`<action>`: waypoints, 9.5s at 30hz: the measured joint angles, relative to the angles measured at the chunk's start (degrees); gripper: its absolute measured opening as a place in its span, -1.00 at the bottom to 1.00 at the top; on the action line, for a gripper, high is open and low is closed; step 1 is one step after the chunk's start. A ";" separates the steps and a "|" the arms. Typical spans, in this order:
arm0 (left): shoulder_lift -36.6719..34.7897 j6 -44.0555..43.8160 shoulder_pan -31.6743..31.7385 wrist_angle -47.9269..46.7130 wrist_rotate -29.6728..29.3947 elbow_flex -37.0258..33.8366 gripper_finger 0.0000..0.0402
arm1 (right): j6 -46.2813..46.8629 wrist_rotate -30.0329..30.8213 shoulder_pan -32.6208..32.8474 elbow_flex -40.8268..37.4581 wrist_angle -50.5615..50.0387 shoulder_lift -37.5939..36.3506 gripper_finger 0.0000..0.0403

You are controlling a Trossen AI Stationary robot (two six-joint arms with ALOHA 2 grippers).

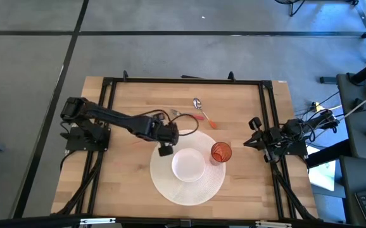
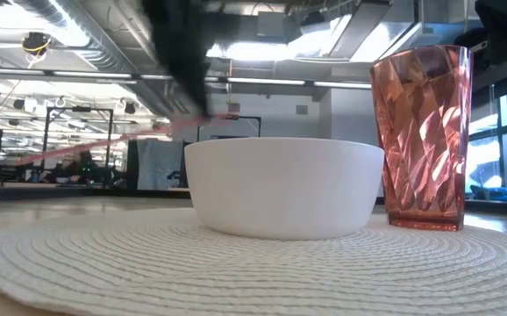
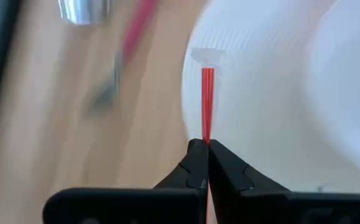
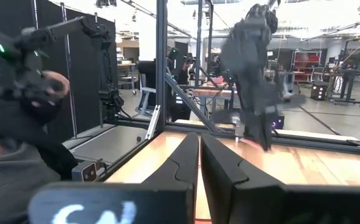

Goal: Pick & Place Utensil
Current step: Put the orange straw into the orange cup on the white mat, then put the pink fork into the white bowl on the white mat

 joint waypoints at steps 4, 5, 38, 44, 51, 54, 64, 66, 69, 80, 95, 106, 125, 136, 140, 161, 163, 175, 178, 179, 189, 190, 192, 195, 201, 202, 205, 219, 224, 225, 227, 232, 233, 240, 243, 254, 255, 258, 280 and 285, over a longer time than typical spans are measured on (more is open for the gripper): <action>-0.15 15.18 -2.29 10.59 0.07 7.96 -1.00 | 0.00 0.01 0.00 0.00 0.00 0.00 -0.90; -0.15 19.74 -2.82 14.74 2.08 9.24 -1.00 | 0.00 0.01 0.00 0.00 0.00 0.00 -0.90; 14.28 26.37 2.70 78.63 38.10 13.93 -0.99 | -1.55 0.01 0.00 0.00 -0.59 0.00 -0.90; 17.71 25.07 4.76 79.71 38.16 13.95 -0.99 | -1.66 0.01 0.00 0.00 -0.90 0.00 -0.90; 22.50 19.83 6.82 84.55 37.24 13.99 -0.99 | -1.57 0.01 0.00 0.00 -0.88 0.00 -0.90; 24.01 19.08 6.98 85.20 35.58 13.99 -0.99 | -1.55 0.01 0.02 0.00 -0.90 0.00 -0.90; 24.44 18.44 6.85 84.61 26.86 13.97 -0.99 | -1.52 0.01 0.01 0.00 -0.90 0.00 -0.90; 24.44 18.19 6.83 84.59 26.92 13.97 -0.99 | -1.51 0.01 0.00 0.00 -0.90 0.00 -0.90; 24.44 15.56 6.77 84.03 26.92 13.97 -0.99 | -1.49 0.01 0.00 0.00 -0.90 0.00 -0.90; 20.96 14.47 6.80 80.19 31.27 13.95 -0.65 | -1.46 0.01 0.02 0.00 -0.88 0.00 -0.90; -9.38 21.94 6.25 43.80 12.54 10.33 -0.35 | -1.22 0.01 0.01 0.00 -0.87 0.00 -0.90; -37.14 11.65 17.62 54.79 12.23 -34.38 -0.99 | -1.42 0.02 0.02 0.00 0.16 0.00 -0.90; -19.54 6.08 28.36 47.77 15.20 -35.55 -0.99 | -1.66 3.12 0.00 0.00 1.29 0.00 -0.90; 7.61 27.30 28.35 11.55 19.57 1.69 -0.85 | -0.40 3.07 0.01 0.00 0.49 0.00 -0.90; 11.44 32.58 28.84 10.74 19.23 7.42 -0.65 | -0.17 3.05 0.00 0.00 0.79 0.00 -0.90; 14.43 33.71 29.40 7.13 18.38 10.89 -0.11 | -0.15 3.03 0.02 0.00 -0.76 0.00 -0.90; 16.22 34.17 29.85 3.23 20.01 10.82 -0.11 | -0.15 3.08 0.00 0.00 -0.31 0.00 -0.90; 23.21 42.44 31.47 5.35 24.21 10.78 -0.03 | -0.28 3.51 0.00 0.00 -0.42 0.33 -0.90; 23.15 43.85 31.50 6.12 24.90 10.84 -0.02 | -0.39 3.51 0.00 0.00 -0.46 0.33 -0.90; 23.15 44.19 31.50 5.93 25.69 10.98 -0.02 | -0.39 3.51 0.00 0.00 -0.46 0.33 -0.90; 24.74 46.77 31.09 7.72 28.81 13.76 -0.02 | -0.26 3.51 -0.01 0.00 -0.54 0.35 -0.90; 25.11 47.39 31.09 8.00 28.82 13.83 -0.02 | -0.26 3.48 -0.02 0.00 -0.63 0.36 -0.90; 25.68 47.78 31.09 7.31 29.04 13.73 -0.02 | -0.18 3.51 -0.02 0.00 -0.72 0.37 -0.90; 27.01 48.33 31.22 7.64 30.64 13.75 -0.02 | -0.20 3.49 -0.02 0.00 -0.97 0.37 -0.90; 28.41 48.39 31.01 8.20 30.00 13.95 -0.02 | -0.20 3.49 -0.02 0.00 -1.48 0.37 -0.90; 28.41 48.22 30.83 8.26 29.60 13.95 -0.02 | -0.20 3.49 -0.02 0.00 -1.56 0.37 -0.90; 28.44 46.81 30.76 8.21 29.26 13.93 -0.07 | -0.20 3.50 -0.02 0.00 -1.75 0.37 -0.90; 28.55 45.30 29.67 8.01 27.66 13.87 -0.93 | 0.00 3.49 -0.02 0.00 -1.74 0.37 -0.90; 27.18 43.32 29.49 8.00 26.94 13.50 -0.95 | 0.00 3.49 -0.02 0.00 -1.74 0.37 -0.90; 26.61 42.79 29.43 7.65 26.48 13.43 -0.96 | 0.00 3.49 -0.02 0.00 -1.75 0.37 -0.90; 24.87 42.35 29.09 7.65 26.08 13.42 -0.99 | 0.01 3.49 -0.02 0.00 -1.73 0.37 -0.90; 19.94 41.26 27.12 7.47 26.45 13.57 -0.99 | 0.04 3.49 -0.02 0.00 -1.75 0.37 -0.90; 19.04 40.97 26.70 7.34 26.53 13.55 -0.99 | 0.04 3.49 -0.02 0.00 -1.75 0.38 -0.90; 12.17 37.92 23.08 7.40 26.35 12.95 -1.00 | 0.04 3.49 -0.02 0.00 -1.74 0.39 -0.90; 8.87 35.56 20.89 7.76 26.32 11.35 -1.00 | 0.04 3.49 -0.02 0.00 -1.73 0.39 -0.90; -2.71 25.09 6.37 22.13 17.22 -1.56 -1.00 | -0.11 3.49 -0.02 0.00 -1.66 0.39 -0.90; -3.24 23.88 4.78 25.44 16.66 -3.07 -0.99 | -0.06 3.50 -0.02 0.00 -1.49 0.38 -0.90; -3.32 18.98 0.24 33.79 14.52 -6.37 -1.00 | -0.11 3.49 -0.02 0.00 -1.31 0.37 -0.90; 11.57 -3.96 -3.14 45.94 23.19 -6.97 -0.99 | -0.13 3.49 -0.02 0.02 -0.44 0.37 -0.90; 11.87 -3.25 -3.15 45.91 24.29 -6.97 -1.00 | -0.15 3.51 -0.02 0.02 -0.44 0.37 -0.90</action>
